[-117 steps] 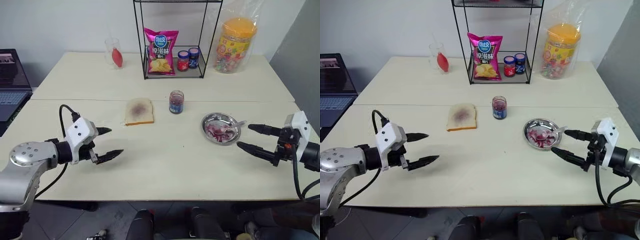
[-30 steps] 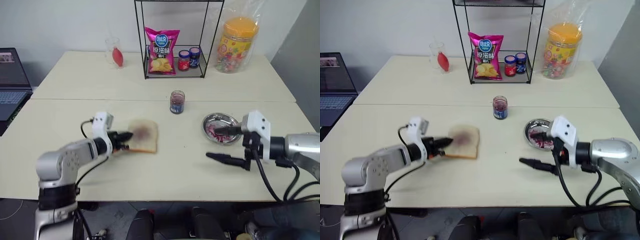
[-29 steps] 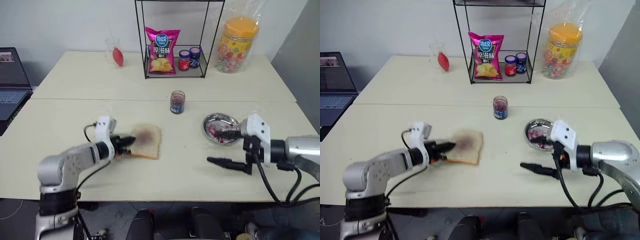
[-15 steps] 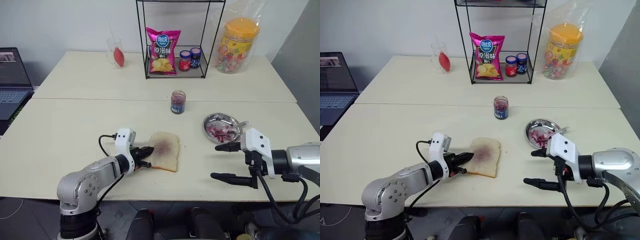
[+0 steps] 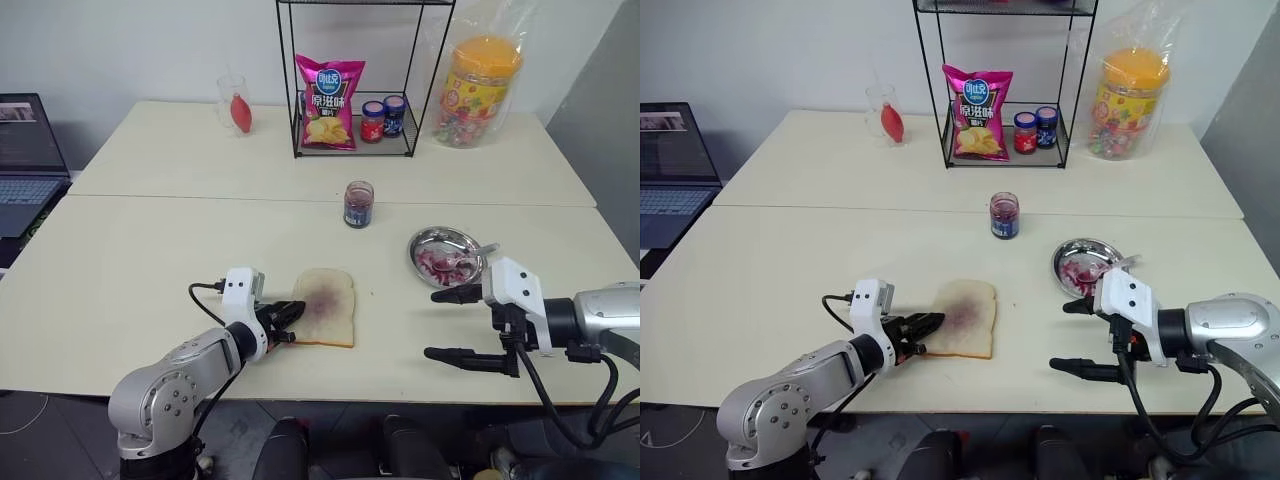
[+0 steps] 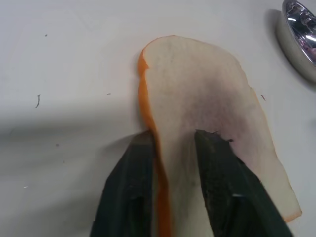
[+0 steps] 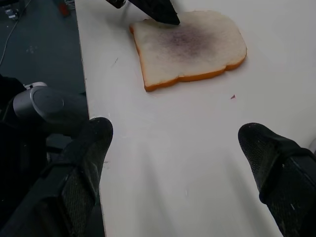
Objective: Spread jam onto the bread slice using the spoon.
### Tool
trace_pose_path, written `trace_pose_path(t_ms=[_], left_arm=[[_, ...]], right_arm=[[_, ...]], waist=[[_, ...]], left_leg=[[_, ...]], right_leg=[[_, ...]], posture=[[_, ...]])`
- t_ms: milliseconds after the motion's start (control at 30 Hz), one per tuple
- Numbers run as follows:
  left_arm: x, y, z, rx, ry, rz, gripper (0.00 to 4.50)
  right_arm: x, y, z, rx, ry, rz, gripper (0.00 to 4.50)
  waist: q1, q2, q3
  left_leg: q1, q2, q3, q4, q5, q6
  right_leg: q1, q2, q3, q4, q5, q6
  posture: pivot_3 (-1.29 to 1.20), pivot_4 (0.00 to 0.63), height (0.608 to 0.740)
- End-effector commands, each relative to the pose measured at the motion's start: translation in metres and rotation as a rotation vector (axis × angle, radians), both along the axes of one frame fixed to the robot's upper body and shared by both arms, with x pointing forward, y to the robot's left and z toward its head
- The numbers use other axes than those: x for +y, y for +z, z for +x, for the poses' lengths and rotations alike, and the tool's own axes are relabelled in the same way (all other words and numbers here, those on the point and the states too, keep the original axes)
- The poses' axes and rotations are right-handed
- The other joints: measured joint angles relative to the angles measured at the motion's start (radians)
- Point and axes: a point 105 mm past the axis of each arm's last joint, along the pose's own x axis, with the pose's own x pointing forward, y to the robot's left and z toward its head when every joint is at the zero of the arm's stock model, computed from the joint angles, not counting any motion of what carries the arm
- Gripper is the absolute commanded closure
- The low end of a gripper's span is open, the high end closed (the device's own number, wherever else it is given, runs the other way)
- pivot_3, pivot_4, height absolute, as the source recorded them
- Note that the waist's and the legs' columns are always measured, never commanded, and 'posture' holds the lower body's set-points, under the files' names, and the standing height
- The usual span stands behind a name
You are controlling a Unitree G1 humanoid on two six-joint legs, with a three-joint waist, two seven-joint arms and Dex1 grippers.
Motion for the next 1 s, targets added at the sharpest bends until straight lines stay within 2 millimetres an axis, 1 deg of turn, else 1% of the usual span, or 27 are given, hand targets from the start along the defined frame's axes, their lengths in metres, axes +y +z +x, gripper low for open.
trace_pose_path(t_ms=[33, 67, 100, 133, 167, 233, 267, 333, 400, 433, 467, 500, 533, 600, 667, 733, 800, 867, 1000], left_arm=[[0.008, 0.012, -0.001, -0.050, 0.017, 0.014, 2.10], [0.015, 0.014, -0.001, -0.058, 0.036, 0.028, 1.87], [0.022, 0.014, -0.002, -0.059, 0.053, 0.038, 1.73], [0.029, 0.015, -0.004, -0.060, 0.069, 0.045, 1.44], [0.035, 0.016, -0.006, -0.067, 0.080, 0.054, 1.26], [0.041, 0.018, -0.009, -0.075, 0.084, 0.066, 0.78], [0.043, 0.024, -0.009, -0.101, 0.075, 0.046, 0.78], [0.052, 0.036, -0.009, -0.165, 0.049, 0.063, 0.78], [0.056, 0.052, -0.003, -0.276, -0.009, 0.142, 0.78], [0.054, 0.064, 0.002, -0.344, -0.057, 0.174, 0.78], [0.048, 0.079, 0.008, -0.422, -0.120, 0.206, 0.78], [0.040, 0.089, 0.010, -0.484, -0.195, 0.244, 0.78], [0.028, 0.098, 0.010, -0.563, -0.316, 0.318, 0.60], [0.009, 0.102, 0.001, -0.662, -0.552, 0.451, 0.39], [-0.001, 0.107, -0.003, -0.723, -0.710, 0.518, 0.02], [-0.010, 0.120, -0.002, -0.767, -0.791, 0.506, 0.02], [-0.016, 0.132, -0.002, -0.790, -0.833, 0.460, 0.02], [-0.022, 0.137, -0.006, -0.786, -0.902, 0.431, 0.02], [-0.031, 0.138, -0.010, -0.786, -1.017, 0.456, 0.02]], right_arm=[[0.001, 0.007, 0.000, -0.057, 0.031, -0.011, 0.00], [0.001, 0.007, 0.000, -0.061, 0.032, -0.009, 0.00], [0.001, 0.007, 0.000, -0.063, 0.032, -0.008, 0.00], [0.001, 0.007, 0.000, -0.066, 0.031, -0.008, 0.00], [0.000, 0.007, 0.001, -0.073, 0.027, -0.008, 0.00], [0.000, 0.006, 0.002, -0.085, 0.021, -0.008, 0.00], [0.000, 0.006, 0.003, -0.099, 0.015, -0.004, 0.00], [0.002, 0.008, 0.008, -0.144, -0.003, 0.010, 0.00], [0.002, 0.012, 0.013, -0.177, -0.036, 0.042, 0.00], [0.000, 0.016, 0.018, -0.204, -0.073, 0.067, 0.00], [-0.002, 0.022, 0.025, -0.254, -0.126, 0.100, 0.00], [-0.005, 0.026, 0.030, -0.294, -0.164, 0.128, 0.00], [-0.006, 0.031, 0.035, -0.342, -0.207, 0.174, 0.00], [-0.007, 0.041, 0.043, -0.383, -0.303, 0.274, 0.00], [-0.008, 0.045, 0.047, -0.423, -0.362, 0.324, 0.00], [-0.013, 0.043, 0.050, -0.417, -0.456, 0.381, 0.00], [-0.022, 0.042, 0.054, -0.404, -0.558, 0.449, 0.00], [-0.037, 0.044, 0.061, -0.438, -0.697, 0.514, 0.00], [-0.066, 0.024, 0.069, -0.330, -0.953, 0.660, 0.00]], waist=[[0.000, 0.000, 0.000], [0.000, 0.000, 0.000], [0.000, 0.000, 0.000], [-0.001, 0.000, 0.000], [-0.001, 0.000, 0.000], [0.001, 0.000, 0.000], [0.002, 0.000, 0.000], [0.003, 0.000, 0.000], [0.004, -0.001, 0.000], [0.004, -0.002, 0.001], [0.006, -0.002, 0.001], [0.010, -0.002, 0.001], [0.013, -0.002, 0.001], [0.012, -0.001, 0.000], [0.007, -0.001, 0.000], [0.004, 0.000, 0.000], [0.004, -0.001, 0.000], [0.002, -0.001, 0.000], [-0.003, -0.001, 0.000]], left_leg=[[0.000, 0.000, 0.000, 0.000, 0.000, 0.000], [0.000, 0.000, 0.000, 0.000, 0.000, 0.000], [0.000, 0.000, 0.000, 0.000, 0.000, 0.000], [0.000, 0.000, 0.000, 0.000, 0.000, 0.000], [0.000, 0.000, 0.000, -0.001, 0.000, 0.000], [0.000, 0.001, 0.000, -0.001, 0.000, 0.000], [0.000, 0.000, 0.000, -0.001, 0.000, 0.000], [0.000, 0.000, 0.000, 0.000, 0.000, -0.001], [0.000, 0.000, -0.001, 0.000, 0.000, -0.001], [0.000, 0.000, -0.001, 0.000, 0.000, -0.001], [0.000, 0.001, -0.001, 0.000, 0.000, -0.001], [0.000, 0.001, -0.002, 0.000, 0.000, -0.001], [0.000, 0.000, -0.002, 0.000, 0.000, -0.001], [-0.001, 0.000, -0.001, 0.000, 0.000, -0.001], [0.000, 0.000, 0.004, -0.001, -0.002, -0.004], [0.000, 0.000, 0.008, -0.002, -0.003, -0.006], [-0.002, 0.001, 0.008, -0.002, -0.004, -0.007], [-0.002, 0.001, 0.009, -0.002, -0.004, -0.007], [-0.002, 0.001, 0.015, -0.003, -0.004, -0.007]], right_leg=[[0.000, 0.000, 0.000, 0.000, 0.000, 0.000], [0.000, 0.000, 0.000, 0.000, 0.000, 0.000], [0.000, 0.000, 0.000, 0.000, 0.000, 0.000], [0.000, 0.000, 0.000, 0.000, 0.000, 0.000], [0.000, 0.000, 0.000, 0.000, 0.000, 0.000], [0.000, 0.000, 0.000, 0.000, 0.000, 0.000], [0.000, 0.000, 0.000, 0.000, 0.000, 0.000], [0.000, 0.000, 0.000, 0.000, -0.001, -0.001], [0.000, 0.000, -0.001, 0.000, -0.003, -0.005], [0.000, 0.000, -0.001, 0.000, -0.003, -0.005], [-0.001, 0.000, -0.001, 0.000, -0.003, -0.006], [-0.001, 0.000, -0.002, 0.000, -0.003, -0.006], [-0.001, 0.000, -0.002, 0.000, -0.003, -0.006], [0.000, 0.000, -0.001, -0.001, -0.003, -0.006], [-0.001, -0.001, 0.004, -0.002, -0.003, -0.006], [-0.002, -0.001, 0.008, -0.003, -0.003, -0.005], [-0.004, 0.001, 0.008, -0.002, -0.001, 0.002], [-0.006, 0.001, 0.010, -0.001, -0.002, 0.003], [-0.008, 0.002, 0.016, 0.000, -0.003, 0.005]], posture=[[0.00, 0.150, 0.740], [0.00, 0.150, 0.740], [0.00, 0.150, 0.740], [0.00, 0.150, 0.740], [0.00, 0.150, 0.740], [0.00, 0.150, 0.740], [0.00, 0.150, 0.740], [0.00, 0.150, 0.740], [0.00, 0.150, 0.740], [0.00, 0.150, 0.740], [0.00, 0.150, 0.740], [0.00, 0.150, 0.740], [0.00, 0.150, 0.740], [0.00, 0.150, 0.740], [0.00, 0.150, 0.740], [0.00, 0.150, 0.740], [0.00, 0.150, 0.740], [0.00, 0.150, 0.740], [0.00, 0.150, 0.740]])
